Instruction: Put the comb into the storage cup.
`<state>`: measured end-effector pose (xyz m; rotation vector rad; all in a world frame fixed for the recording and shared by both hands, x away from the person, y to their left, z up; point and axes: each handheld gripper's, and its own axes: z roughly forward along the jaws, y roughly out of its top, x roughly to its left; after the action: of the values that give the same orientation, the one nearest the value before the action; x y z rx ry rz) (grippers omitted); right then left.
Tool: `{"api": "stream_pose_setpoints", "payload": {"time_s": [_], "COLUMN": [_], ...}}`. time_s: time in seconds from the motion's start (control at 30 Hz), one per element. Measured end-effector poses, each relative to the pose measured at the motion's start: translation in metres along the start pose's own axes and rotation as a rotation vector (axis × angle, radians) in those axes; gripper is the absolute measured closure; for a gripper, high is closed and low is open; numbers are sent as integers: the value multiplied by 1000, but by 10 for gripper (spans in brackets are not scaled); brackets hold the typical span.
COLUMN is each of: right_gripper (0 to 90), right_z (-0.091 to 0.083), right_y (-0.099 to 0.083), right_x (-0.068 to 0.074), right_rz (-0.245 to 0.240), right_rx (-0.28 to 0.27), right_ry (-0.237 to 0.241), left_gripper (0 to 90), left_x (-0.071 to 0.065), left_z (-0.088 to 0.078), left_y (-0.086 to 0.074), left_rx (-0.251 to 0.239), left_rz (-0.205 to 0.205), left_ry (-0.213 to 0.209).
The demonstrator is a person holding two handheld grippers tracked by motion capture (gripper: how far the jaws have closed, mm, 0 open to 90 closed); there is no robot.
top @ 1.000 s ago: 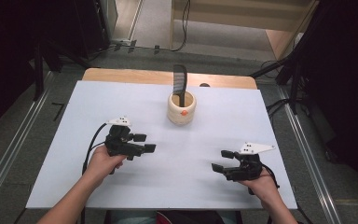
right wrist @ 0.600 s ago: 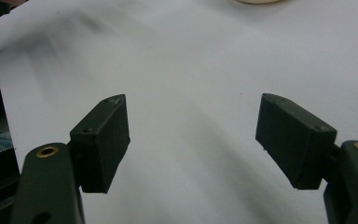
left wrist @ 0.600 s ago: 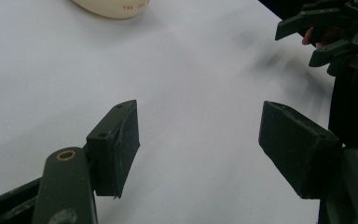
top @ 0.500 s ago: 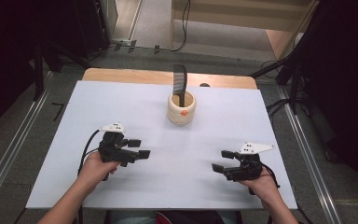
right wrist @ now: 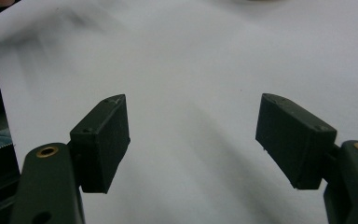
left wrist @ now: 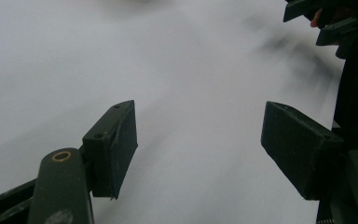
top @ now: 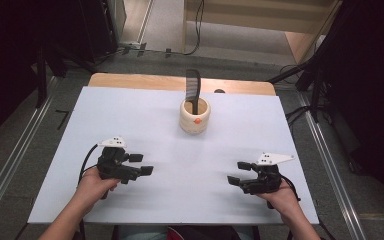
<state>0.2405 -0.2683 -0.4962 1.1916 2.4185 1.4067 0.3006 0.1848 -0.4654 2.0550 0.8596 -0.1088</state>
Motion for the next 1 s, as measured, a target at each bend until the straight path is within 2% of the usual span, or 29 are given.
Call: {"api": "stream_pose_setpoints", "payload": {"time_s": [0.7, 1.0], "right_gripper": [240, 240], "right_z": [1, 1], "right_y": [-1, -1], "right_x": [-1, -1], "right_rz": [0, -5], "right_rx": [13, 18], "right_ry": [3, 3], "left_gripper": [276, 276], "left_x": [11, 13], "left_z": [-25, -28], "left_y": [-23, -27], "left_rx": [35, 40], "left_rz": [-14, -17], "left_ry": [86, 100]}}
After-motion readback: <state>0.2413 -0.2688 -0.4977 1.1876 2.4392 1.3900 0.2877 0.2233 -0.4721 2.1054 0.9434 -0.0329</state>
